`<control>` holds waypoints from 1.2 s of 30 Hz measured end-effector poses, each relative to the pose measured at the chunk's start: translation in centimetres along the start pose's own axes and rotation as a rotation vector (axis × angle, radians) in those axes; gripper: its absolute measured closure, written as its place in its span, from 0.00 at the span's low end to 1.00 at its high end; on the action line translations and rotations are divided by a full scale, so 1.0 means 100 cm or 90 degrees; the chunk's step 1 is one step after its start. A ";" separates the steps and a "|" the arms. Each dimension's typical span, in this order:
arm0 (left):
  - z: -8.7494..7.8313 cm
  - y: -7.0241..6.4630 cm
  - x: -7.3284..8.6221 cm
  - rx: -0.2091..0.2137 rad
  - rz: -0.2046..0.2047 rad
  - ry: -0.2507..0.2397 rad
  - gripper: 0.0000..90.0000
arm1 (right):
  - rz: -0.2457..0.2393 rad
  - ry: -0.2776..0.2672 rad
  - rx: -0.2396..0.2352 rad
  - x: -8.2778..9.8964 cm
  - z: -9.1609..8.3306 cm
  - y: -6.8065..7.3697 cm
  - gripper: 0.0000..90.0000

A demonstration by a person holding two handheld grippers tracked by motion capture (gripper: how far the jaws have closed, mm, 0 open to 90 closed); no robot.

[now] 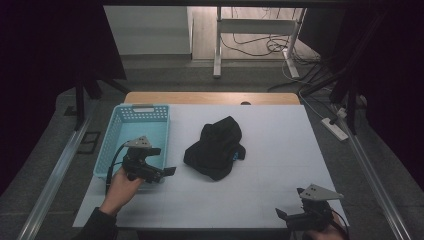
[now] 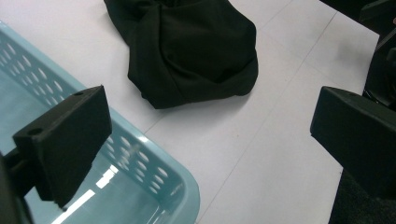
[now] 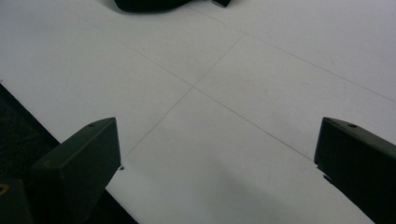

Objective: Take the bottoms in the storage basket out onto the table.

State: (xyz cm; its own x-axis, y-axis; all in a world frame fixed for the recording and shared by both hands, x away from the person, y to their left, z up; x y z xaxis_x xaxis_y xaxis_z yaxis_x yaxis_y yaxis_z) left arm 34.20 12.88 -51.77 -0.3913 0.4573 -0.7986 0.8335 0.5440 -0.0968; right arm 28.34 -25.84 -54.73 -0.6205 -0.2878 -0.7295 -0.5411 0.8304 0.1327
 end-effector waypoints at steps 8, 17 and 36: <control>-0.006 -0.003 0.006 -0.005 -0.005 -0.005 0.00 | 0.005 0.000 0.006 0.000 0.000 -0.002 0.01; -0.015 -0.006 0.013 -0.010 -0.012 -0.011 0.00 | 0.006 0.000 0.006 0.000 0.000 -0.002 0.01; -0.025 -0.016 0.030 -0.011 -0.026 -0.010 0.00 | 0.004 0.001 0.006 0.000 0.000 -0.001 0.01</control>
Point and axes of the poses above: each handheld gripper's, and its own axes: z roughly forward along the jaws, x roughly out of its underside, y roughly to its left, the point moved 10 cm from there along z, roughly forward along the jaws, and after that the axes turned 12 degrees about z, right-handed, at the moved point
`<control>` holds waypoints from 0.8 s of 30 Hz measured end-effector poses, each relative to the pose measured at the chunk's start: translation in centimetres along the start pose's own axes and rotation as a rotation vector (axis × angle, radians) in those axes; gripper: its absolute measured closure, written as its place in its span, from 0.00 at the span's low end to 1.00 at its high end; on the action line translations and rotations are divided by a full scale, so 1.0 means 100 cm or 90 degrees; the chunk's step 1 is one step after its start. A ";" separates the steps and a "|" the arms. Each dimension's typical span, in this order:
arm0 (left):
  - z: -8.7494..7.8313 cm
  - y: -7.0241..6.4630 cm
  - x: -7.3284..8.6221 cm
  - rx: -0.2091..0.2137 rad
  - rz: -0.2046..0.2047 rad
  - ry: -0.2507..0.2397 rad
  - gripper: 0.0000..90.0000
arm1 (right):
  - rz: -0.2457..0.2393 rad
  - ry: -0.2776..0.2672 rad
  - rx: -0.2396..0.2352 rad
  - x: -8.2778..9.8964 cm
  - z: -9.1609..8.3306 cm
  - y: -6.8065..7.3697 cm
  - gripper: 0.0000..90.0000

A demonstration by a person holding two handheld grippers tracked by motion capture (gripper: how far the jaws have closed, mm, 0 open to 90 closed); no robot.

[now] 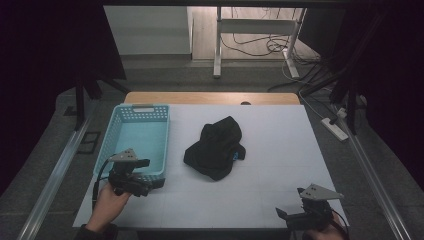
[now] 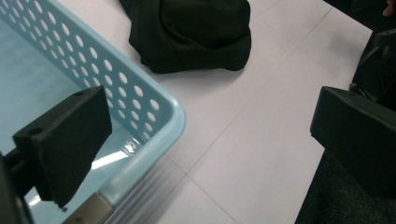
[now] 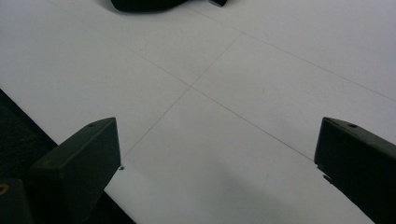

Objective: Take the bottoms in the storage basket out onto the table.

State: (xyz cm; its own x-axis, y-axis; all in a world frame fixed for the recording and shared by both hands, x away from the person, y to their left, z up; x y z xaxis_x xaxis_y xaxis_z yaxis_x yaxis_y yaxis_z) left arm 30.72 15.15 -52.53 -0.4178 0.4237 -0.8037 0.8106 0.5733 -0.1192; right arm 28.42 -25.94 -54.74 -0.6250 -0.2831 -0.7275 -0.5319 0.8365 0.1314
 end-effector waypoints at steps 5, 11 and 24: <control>-0.004 -0.001 0.004 -0.007 -0.001 -0.002 0.00 | 0.000 0.001 0.001 0.000 0.000 0.000 0.01; -0.008 -0.004 0.008 -0.015 0.000 -0.003 0.00 | -0.001 0.002 0.001 0.000 0.000 0.000 0.01; -0.018 -0.008 0.020 -0.026 -0.012 -0.006 0.00 | 0.000 0.002 0.001 0.000 0.000 0.000 0.01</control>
Point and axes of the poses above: each handheld gripper's, and its own axes: z roughly forward along the jaws, x roughly out of its underside, y roughly to its left, the point moved 10 cm from there along z, roughly forward along the jaws, and after that the axes turned 12 degrees about z, right-handed, at the moved point
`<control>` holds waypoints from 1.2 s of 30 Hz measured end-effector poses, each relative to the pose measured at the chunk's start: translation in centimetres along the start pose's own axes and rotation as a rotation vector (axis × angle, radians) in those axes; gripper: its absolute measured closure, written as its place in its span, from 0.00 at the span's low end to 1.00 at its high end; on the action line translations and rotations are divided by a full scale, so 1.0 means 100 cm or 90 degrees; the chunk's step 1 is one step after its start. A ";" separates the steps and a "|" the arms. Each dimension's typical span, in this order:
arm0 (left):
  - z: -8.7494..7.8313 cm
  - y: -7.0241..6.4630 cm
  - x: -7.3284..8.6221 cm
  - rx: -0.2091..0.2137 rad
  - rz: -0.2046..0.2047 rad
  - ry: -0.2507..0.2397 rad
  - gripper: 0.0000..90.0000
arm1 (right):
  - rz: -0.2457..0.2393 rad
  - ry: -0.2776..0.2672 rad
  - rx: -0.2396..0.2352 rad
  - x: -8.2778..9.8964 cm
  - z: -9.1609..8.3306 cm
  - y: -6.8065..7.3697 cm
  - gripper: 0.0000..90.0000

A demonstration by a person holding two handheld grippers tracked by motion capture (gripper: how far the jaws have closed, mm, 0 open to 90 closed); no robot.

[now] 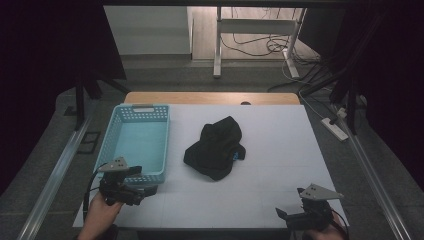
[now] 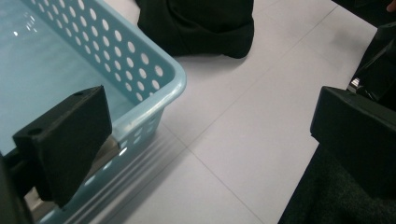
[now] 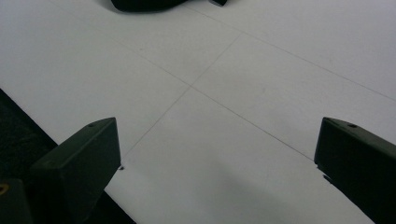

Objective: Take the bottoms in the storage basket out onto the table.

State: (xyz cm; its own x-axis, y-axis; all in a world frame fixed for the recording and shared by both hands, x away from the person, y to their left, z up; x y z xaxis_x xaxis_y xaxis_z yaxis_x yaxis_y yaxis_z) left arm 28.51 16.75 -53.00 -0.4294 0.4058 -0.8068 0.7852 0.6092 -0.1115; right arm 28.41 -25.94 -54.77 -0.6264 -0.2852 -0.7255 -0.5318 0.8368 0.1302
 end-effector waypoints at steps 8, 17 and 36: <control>-0.004 -0.006 0.009 -0.011 0.003 0.019 0.00 | 0.000 -0.001 0.000 0.000 0.000 0.000 0.01; -0.007 -0.014 0.020 -0.028 0.016 0.042 0.00 | 0.001 -0.002 -0.001 0.000 0.000 0.000 0.01; -0.016 -0.009 0.046 -0.050 -0.010 0.034 0.00 | 0.003 -0.004 0.000 0.000 0.000 0.000 0.01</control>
Point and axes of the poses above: each handheld gripper's, and its own axes: z roughly forward along the jaws, x roughly out of its underside, y roughly to its left, the point moved 10 cm from there along z, roughly forward along the jaws, and after that the axes turned 12 degrees about z, right-handed, at the moved point
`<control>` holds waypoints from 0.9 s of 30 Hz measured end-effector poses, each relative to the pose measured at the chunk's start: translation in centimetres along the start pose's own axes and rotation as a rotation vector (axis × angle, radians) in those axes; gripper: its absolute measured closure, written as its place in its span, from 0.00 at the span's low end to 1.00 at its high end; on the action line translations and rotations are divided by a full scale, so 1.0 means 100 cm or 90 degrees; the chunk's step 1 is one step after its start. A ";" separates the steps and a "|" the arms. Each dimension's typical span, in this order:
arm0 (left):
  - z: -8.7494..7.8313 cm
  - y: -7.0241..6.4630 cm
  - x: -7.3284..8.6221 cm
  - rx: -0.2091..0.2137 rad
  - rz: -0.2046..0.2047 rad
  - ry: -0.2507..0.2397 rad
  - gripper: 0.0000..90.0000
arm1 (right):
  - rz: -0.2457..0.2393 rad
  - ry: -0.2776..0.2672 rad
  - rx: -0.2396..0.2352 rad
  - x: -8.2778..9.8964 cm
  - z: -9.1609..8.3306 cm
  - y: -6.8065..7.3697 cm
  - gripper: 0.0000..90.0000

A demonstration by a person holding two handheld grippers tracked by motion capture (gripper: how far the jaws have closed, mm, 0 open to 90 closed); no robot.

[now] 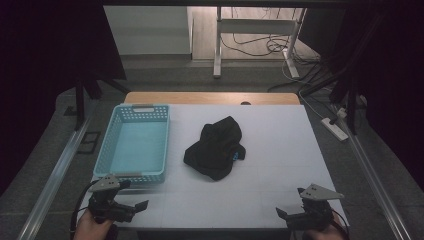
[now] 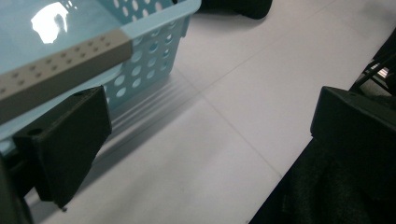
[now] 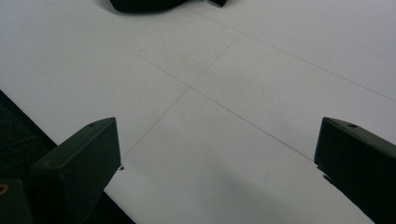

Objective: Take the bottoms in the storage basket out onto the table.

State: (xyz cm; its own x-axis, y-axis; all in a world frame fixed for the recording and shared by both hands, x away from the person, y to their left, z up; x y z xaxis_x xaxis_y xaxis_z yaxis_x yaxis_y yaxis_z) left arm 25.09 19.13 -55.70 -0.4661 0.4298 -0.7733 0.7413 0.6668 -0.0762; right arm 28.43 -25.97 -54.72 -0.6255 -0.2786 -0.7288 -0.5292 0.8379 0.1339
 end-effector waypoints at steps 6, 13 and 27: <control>-0.003 0.004 0.011 -0.009 -0.006 0.006 0.00 | 0.000 0.000 0.000 0.000 0.000 0.000 0.01; -0.007 0.009 0.020 -0.024 -0.013 0.009 0.00 | 0.002 -0.002 0.000 0.000 0.000 0.000 0.01; -0.016 0.013 0.031 -0.051 -0.016 0.030 0.00 | 0.003 -0.003 0.000 0.000 0.000 0.000 0.01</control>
State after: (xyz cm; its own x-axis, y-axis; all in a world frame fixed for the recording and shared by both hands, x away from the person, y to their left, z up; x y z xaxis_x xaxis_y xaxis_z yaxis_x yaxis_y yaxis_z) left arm 23.85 22.33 -57.19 -0.5084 0.4389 -0.7409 0.6887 0.7237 -0.0438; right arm 28.44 -25.99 -54.67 -0.6255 -0.2721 -0.7312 -0.5262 0.8391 0.1379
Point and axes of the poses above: each handheld gripper's, and its own axes: z roughly forward along the jaws, x roughly out of its underside, y roughly to its left, the point moved 10 cm from there along z, roughly forward along the jaws, and after that the axes turned 12 degrees about z, right-handed, at the moved point
